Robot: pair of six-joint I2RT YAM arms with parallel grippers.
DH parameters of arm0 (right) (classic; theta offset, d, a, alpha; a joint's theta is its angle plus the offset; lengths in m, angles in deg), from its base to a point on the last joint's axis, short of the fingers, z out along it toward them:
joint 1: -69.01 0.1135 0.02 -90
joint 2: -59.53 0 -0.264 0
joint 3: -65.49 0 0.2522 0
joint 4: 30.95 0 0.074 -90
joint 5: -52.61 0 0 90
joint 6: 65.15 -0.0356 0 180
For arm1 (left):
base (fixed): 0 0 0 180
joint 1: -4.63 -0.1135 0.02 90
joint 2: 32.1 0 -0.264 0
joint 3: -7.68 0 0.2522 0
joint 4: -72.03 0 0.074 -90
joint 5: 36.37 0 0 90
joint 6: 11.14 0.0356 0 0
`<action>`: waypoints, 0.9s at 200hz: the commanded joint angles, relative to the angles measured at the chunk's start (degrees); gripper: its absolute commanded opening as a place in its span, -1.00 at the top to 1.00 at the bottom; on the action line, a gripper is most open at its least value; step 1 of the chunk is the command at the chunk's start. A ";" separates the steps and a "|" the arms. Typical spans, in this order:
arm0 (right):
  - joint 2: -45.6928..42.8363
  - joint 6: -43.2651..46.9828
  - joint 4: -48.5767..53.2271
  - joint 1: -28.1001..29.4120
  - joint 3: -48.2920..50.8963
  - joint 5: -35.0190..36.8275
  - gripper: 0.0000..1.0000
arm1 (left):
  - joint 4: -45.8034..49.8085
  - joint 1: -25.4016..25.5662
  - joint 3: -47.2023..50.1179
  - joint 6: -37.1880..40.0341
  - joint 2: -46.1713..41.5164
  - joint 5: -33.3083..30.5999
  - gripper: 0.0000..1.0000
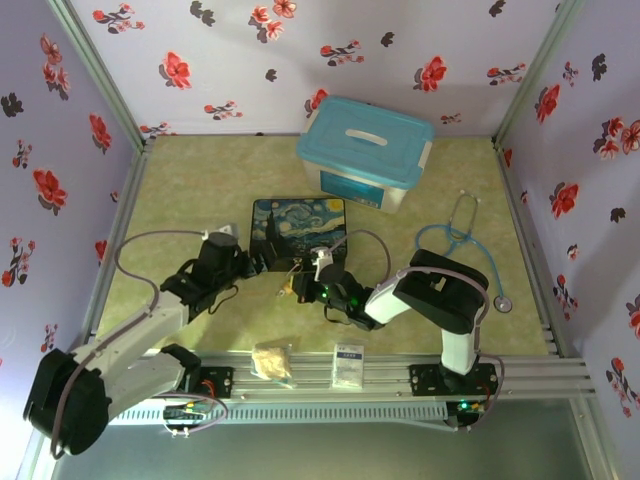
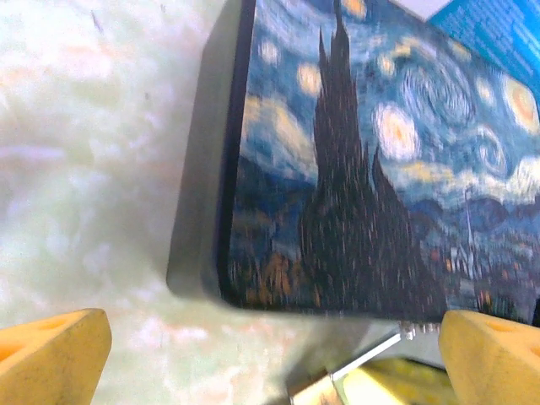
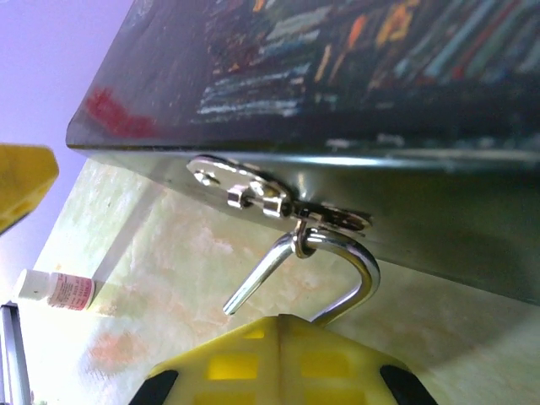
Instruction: Unlock the padlock with the key
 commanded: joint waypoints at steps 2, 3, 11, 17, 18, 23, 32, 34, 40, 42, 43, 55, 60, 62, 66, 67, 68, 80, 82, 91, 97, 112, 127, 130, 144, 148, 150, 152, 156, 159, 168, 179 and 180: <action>-0.43 -4.52 -0.16 -0.21 1.93 4.02 1.00 | -4.57 -1.13 -4.27 5.75 4.69 -2.79 -0.95; -0.46 -4.56 -0.31 -0.20 2.00 4.11 1.00 | -4.57 -1.16 -4.52 5.90 4.90 -2.93 -0.95; -0.44 -5.22 -1.11 -0.09 2.53 4.95 1.00 | -5.02 -1.18 -5.76 7.44 6.75 -4.16 -0.94; -0.44 -5.76 -1.44 0.06 2.83 5.64 1.00 | -5.53 -1.17 -6.58 8.48 8.19 -5.26 -0.93; -0.47 -5.80 -1.47 0.07 2.89 5.71 1.00 | -5.57 -1.18 -6.64 8.63 8.32 -5.40 -0.93; -0.42 -6.22 -1.65 0.13 3.07 6.19 1.00 | -6.21 -1.18 -7.18 9.20 9.53 -6.15 -0.93; -0.30 -6.89 -2.07 0.33 3.34 7.25 1.00 | -7.04 -1.27 -8.12 10.41 12.11 -7.10 -0.92; -0.36 -7.00 -2.17 0.41 3.42 7.51 1.00 | -7.09 -1.29 -8.39 10.60 12.73 -7.14 -0.92; -0.27 -7.38 -2.47 0.61 3.49 8.01 1.00 | -7.14 -1.33 -9.35 11.31 14.43 -7.48 -0.92; -0.24 -7.50 -2.54 0.65 3.48 8.11 1.00 | -7.12 -1.37 -9.63 11.50 14.95 -7.67 -0.91; -0.19 -7.59 -2.59 0.72 3.48 8.18 1.00 | -7.07 -1.37 -9.75 11.59 15.22 -7.79 -0.91; 0.07 -8.21 -3.69 1.10 3.68 9.00 1.00 | -6.08 -1.36 -11.50 12.25 17.96 -8.48 -0.89; 0.31 -8.74 -4.43 1.10 3.87 9.09 1.00 | -5.63 -1.36 -11.97 12.43 18.81 -8.88 -0.87; 0.41 -8.92 -4.94 1.11 4.06 9.13 1.00 | -5.53 -1.36 -12.11 12.40 19.10 -9.10 -0.86; 0.54 -9.19 -6.04 1.12 4.38 9.28 1.00 | -5.38 -1.31 -12.23 12.39 19.51 -9.43 -0.86; 0.59 -9.23 -6.23 1.13 4.41 9.24 1.00 | -5.46 -1.29 -12.23 12.44 19.56 -9.51 -0.86; 0.66 -9.29 -6.42 1.13 4.47 9.22 1.00 | -5.49 -1.28 -12.24 12.32 19.63 -9.50 -0.86; 0.69 -9.28 -8.30 1.10 5.16 8.97 1.00 | -6.04 -1.36 -11.67 11.96 19.91 -9.76 -0.86; 0.61 -9.20 -8.13 1.06 5.26 9.10 1.00 | -6.16 -1.36 -11.57 11.97 19.84 -9.82 -0.86; -0.54 -8.50 -5.48 1.19 5.35 9.42 0.85 | -6.61 -1.36 -11.07 11.77 19.39 -9.74 -0.86; -1.63 -7.28 -2.73 1.35 5.17 9.51 0.71 | -6.85 -1.36 -10.80 11.68 19.02 -9.67 -0.86; -4.72 -4.67 4.05 2.14 4.81 10.48 0.27 | -6.88 -1.37 -10.48 11.73 17.85 -9.54 -0.89; -5.95 -3.02 8.97 2.35 3.76 8.99 0.05 | -6.35 -1.45 -10.33 11.96 16.85 -9.51 -0.91; -5.98 -2.80 10.27 2.34 3.29 8.55 0.02 | -6.28 -1.49 -10.26 12.06 16.62 -9.44 -0.91; -5.37 -2.13 16.54 2.72 0.32 6.50 -0.08 | -6.26 -1.62 -9.79 11.96 15.61 -9.40 -0.93; -5.00 -1.61 17.77 3.06 -0.57 6.08 -0.10 | -6.24 -1.65 -9.58 12.01 15.38 -9.35 -0.93; -4.85 -1.26 18.41 3.29 -0.96 6.07 -0.10 | -6.30 -1.72 -9.55 12.01 15.24 -9.32 -0.93; -4.77 -0.96 18.85 3.48 -1.41 6.16 -0.10 | -6.32 -1.71 -9.50 11.96 15.20 -9.34 -0.94; -4.52 -0.41 20.03 4.15 -2.24 6.53 -0.11 | -6.34 -1.67 -9.29 11.96 15.01 -9.32 -0.94; -4.31 0.07 20.99 4.57 -2.89 6.89 -0.11 | -6.34 -1.76 -9.28 11.96 14.94 -9.27 -0.94; -3.71 1.07 23.78 5.70 -4.99 7.91 -0.11 | -6.17 -1.88 -9.10 12.04 14.78 -9.00 -0.95; -2.93 1.41 27.79 6.49 -7.40 9.58 -0.12 | -5.97 -2.06 -8.92 12.13 14.61 -8.86 -0.95; -2.90 1.35 28.13 6.54 -7.63 9.74 -0.12 | -5.93 -2.06 -8.86 12.17 14.56 -8.78 -0.95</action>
